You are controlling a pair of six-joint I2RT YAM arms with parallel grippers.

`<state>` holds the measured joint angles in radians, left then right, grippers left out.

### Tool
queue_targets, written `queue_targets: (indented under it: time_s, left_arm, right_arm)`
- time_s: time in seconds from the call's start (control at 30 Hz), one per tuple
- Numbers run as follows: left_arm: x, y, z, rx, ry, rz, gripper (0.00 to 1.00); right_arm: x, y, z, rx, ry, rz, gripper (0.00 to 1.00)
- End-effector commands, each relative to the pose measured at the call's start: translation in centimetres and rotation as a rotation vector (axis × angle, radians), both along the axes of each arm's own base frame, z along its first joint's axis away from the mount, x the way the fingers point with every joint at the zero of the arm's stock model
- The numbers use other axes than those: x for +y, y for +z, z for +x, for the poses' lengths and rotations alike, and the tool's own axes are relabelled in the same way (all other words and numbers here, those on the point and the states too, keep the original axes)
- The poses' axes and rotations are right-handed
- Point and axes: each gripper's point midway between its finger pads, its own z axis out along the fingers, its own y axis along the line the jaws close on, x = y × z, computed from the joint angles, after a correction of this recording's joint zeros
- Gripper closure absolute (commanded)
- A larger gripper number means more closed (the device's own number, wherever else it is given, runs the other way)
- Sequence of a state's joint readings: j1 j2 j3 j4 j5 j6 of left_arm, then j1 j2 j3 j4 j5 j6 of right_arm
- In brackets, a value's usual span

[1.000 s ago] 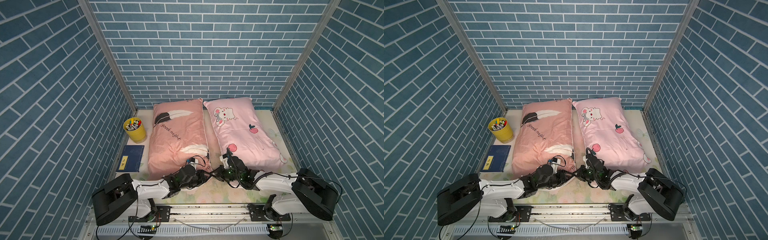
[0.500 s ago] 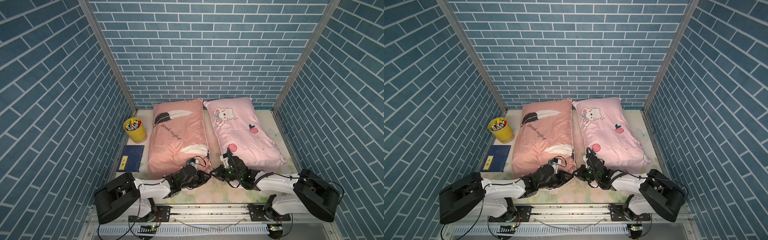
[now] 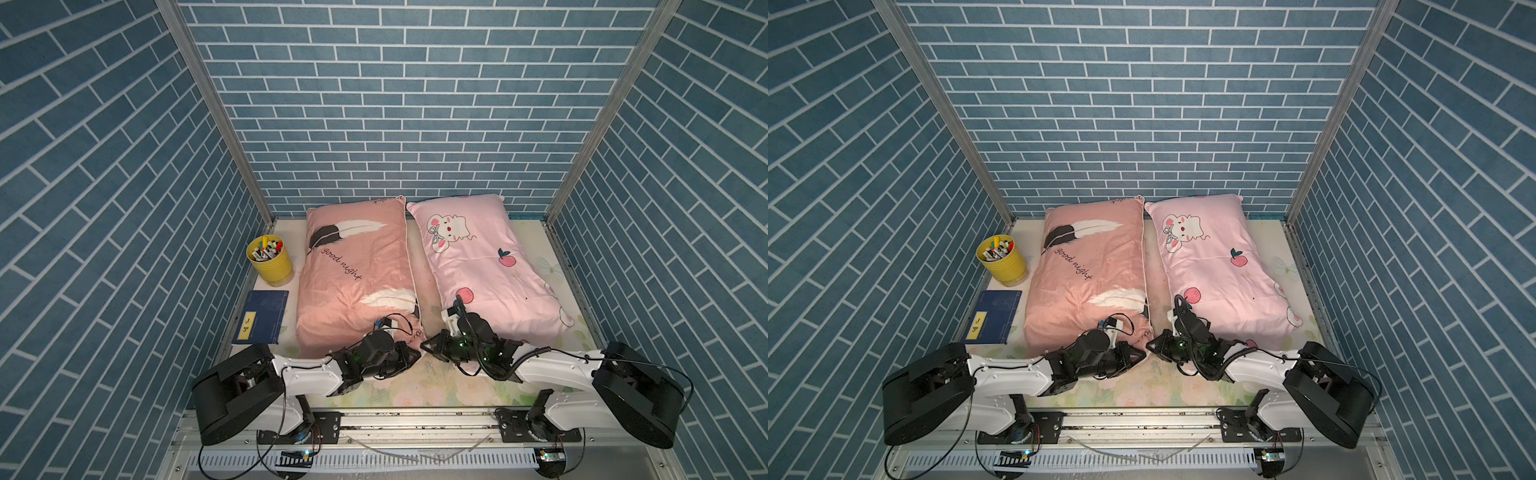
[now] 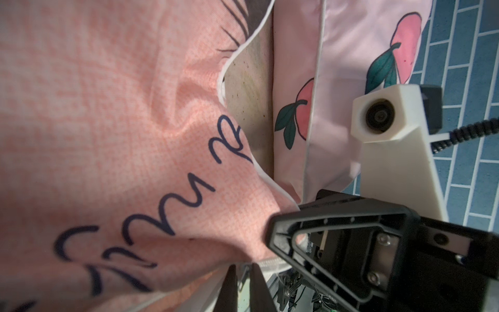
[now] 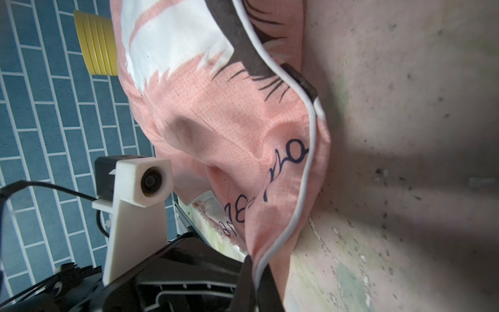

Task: Zip up pillowcases
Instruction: Zip the zipper on the pillowcase.

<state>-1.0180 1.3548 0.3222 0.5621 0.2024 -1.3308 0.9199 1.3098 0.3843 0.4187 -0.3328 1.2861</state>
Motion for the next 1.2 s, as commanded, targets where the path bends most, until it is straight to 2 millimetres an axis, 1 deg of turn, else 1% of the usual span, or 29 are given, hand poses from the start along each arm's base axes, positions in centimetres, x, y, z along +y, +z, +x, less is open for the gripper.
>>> queue_targets:
  time_s: [0.0,0.23,0.43,0.57,0.9,1.17]
  left_arm:
    - [-0.4,0.7,0.4,-0.026,0.004,-0.007,0.9]
    - [-0.6,0.7,0.4,-0.025,0.001,-0.007,0.93]
    - [-0.6,0.7,0.2,-0.019,-0.01,0.006,1.0]
    - [-0.5,0.6,0.0,-0.024,-0.03,0.038,1.0]
    - [1.3,0.5,-0.4,-0.034,-0.046,0.15,1.0]
    - [2.5,0.5,-0.8,-0.043,-0.054,0.206,1.0]
  right_arm:
    - [-0.7,-0.5,-0.2,0.019,-0.023,-0.011,1.0]
    - [-0.8,-0.5,-0.2,0.017,-0.023,-0.009,1.0]
    - [-0.9,-0.3,-0.1,0.013,-0.028,-0.012,1.0]
    - [-1.1,-0.1,0.1,0.004,-0.04,-0.017,1.0]
    - [-2.9,0.7,1.1,-0.046,-0.088,-0.061,1.0]
    - [-3.1,1.7,1.7,-0.09,-0.069,-0.092,1.0]
